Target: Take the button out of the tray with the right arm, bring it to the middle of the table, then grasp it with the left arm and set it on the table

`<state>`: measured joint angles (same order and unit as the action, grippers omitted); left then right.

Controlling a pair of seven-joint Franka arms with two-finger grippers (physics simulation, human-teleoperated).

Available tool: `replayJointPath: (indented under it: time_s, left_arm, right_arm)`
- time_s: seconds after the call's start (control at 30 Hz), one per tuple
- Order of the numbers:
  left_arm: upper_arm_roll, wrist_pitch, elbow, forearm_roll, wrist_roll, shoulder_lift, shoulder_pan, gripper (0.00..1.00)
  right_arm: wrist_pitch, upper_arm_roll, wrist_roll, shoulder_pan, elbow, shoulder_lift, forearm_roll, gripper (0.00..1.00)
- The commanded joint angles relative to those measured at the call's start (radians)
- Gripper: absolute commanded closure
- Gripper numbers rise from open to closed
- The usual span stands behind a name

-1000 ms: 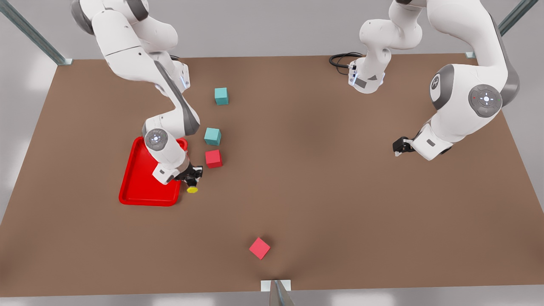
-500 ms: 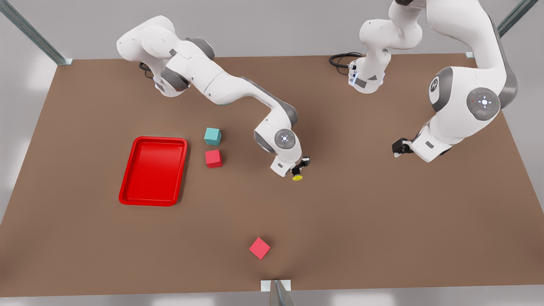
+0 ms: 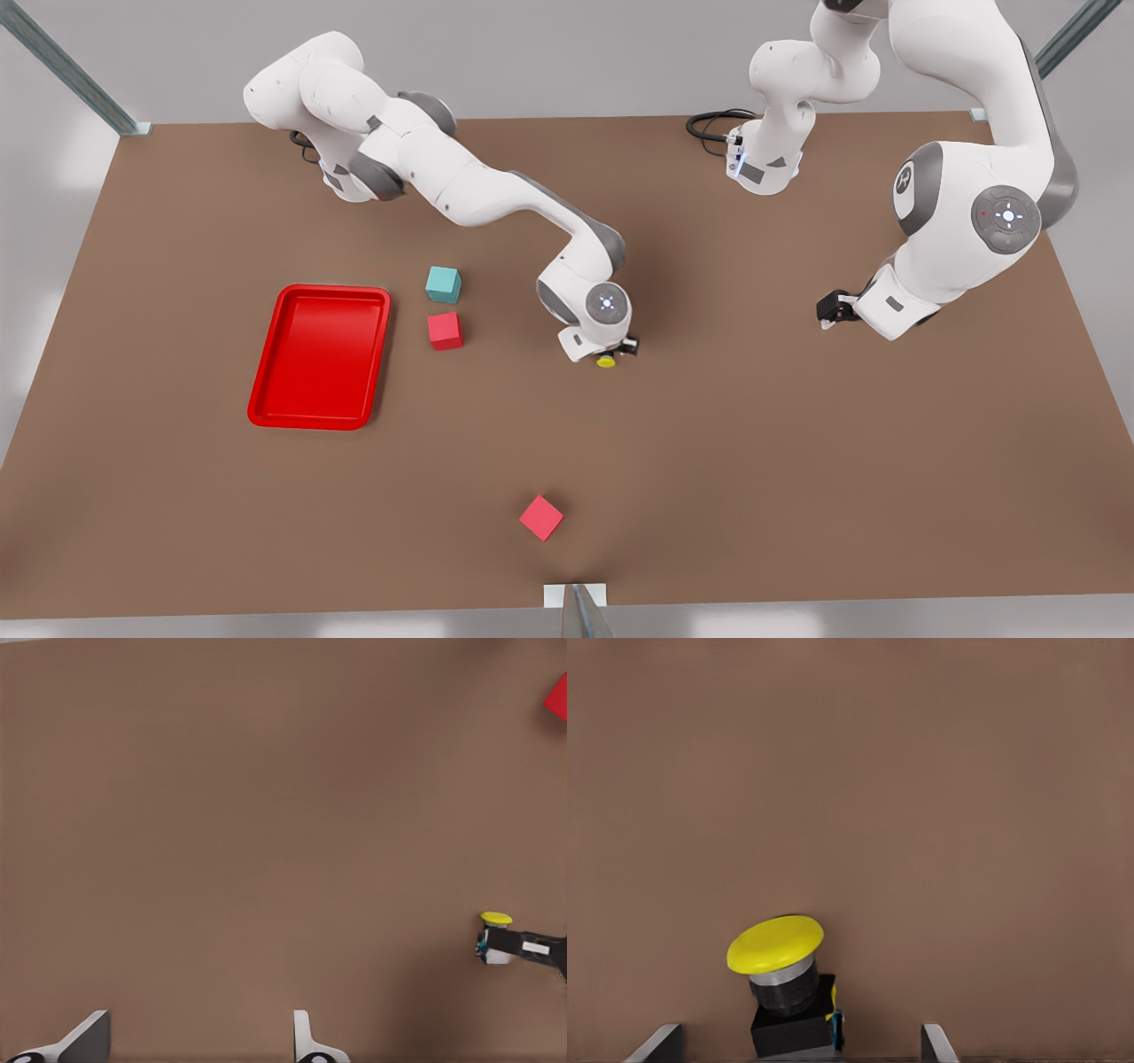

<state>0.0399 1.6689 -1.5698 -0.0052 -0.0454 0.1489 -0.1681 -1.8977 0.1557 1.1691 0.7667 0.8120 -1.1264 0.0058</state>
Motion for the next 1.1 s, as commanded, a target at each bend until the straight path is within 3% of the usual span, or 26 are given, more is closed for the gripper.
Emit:
replayJointPath:
  time_s: [0.0, 0.07, 0.17, 0.23, 0.3, 0.33, 0.4, 0.53, 0.67, 0.77, 0.87, 1.07]
  left_arm:
    - [0.000, -0.003, 0.000, 0.002, -0.001, -0.002, -0.004, 0.00]
    - [0.000, 0.014, 0.000, -0.001, -0.014, 0.021, -0.031, 0.00]
    - [0.000, 0.083, 0.062, 0.002, -0.481, 0.179, -0.240, 0.00]
    - [0.000, 0.141, 0.088, -0.002, -0.660, 0.302, -0.387, 0.00]
    - [0.000, 0.253, 0.082, -0.012, -0.849, 0.403, -0.505, 0.00]
    - [0.000, 0.313, 0.050, -0.038, -0.852, 0.417, -0.518, 0.00]
    - [0.000, 0.536, -0.068, -0.044, -0.922, 0.428, -0.531, 0.00]
    - [-0.011, 0.733, -0.145, -0.065, -0.918, 0.443, -0.551, 0.00]
    - [-0.023, 0.762, -0.147, -0.062, -0.808, 0.483, -0.553, 0.00]
    - [-0.025, 0.773, -0.177, -0.059, -0.742, 0.495, -0.556, 0.00]
    - [-0.026, 0.773, -0.188, -0.059, -0.735, 0.497, -0.564, 0.00]
    - [-0.028, 0.787, -0.194, -0.059, -0.726, 0.531, -0.576, 0.00]
  right_arm:
    - [0.045, 0.002, 0.293, -0.015, -0.002, 0.063, 0.025, 0.00]
    - [0.124, 0.004, 0.244, -0.049, 0.009, 0.209, 0.025, 0.00]
    - [0.377, -0.048, -0.345, -0.233, 0.091, 0.470, 0.022, 0.00]
    - [0.339, -0.054, -0.920, -0.492, 0.481, 0.738, 0.023, 0.00]
    - [0.230, -0.054, -1.121, -0.615, 0.772, 0.980, 0.000, 0.00]
    - [0.223, -0.045, -1.129, -0.613, 0.802, 1.027, -0.052, 0.00]
    - [0.236, -0.044, -1.123, -0.604, 0.780, 1.025, -0.053, 0.00]
    - [0.235, -0.042, -1.117, -0.598, 0.762, 1.022, -0.055, 0.00]
    - [0.229, -0.042, -1.118, -0.451, 0.659, 0.929, -0.056, 0.00]
    - [0.301, -0.051, -1.119, -0.492, 0.664, 0.883, -0.044, 0.00]
    - [0.290, -0.045, -1.152, -0.438, 0.604, 0.864, -0.219, 0.00]
    - [0.298, -0.048, -1.157, -0.448, 0.518, 0.867, -0.095, 0.00]
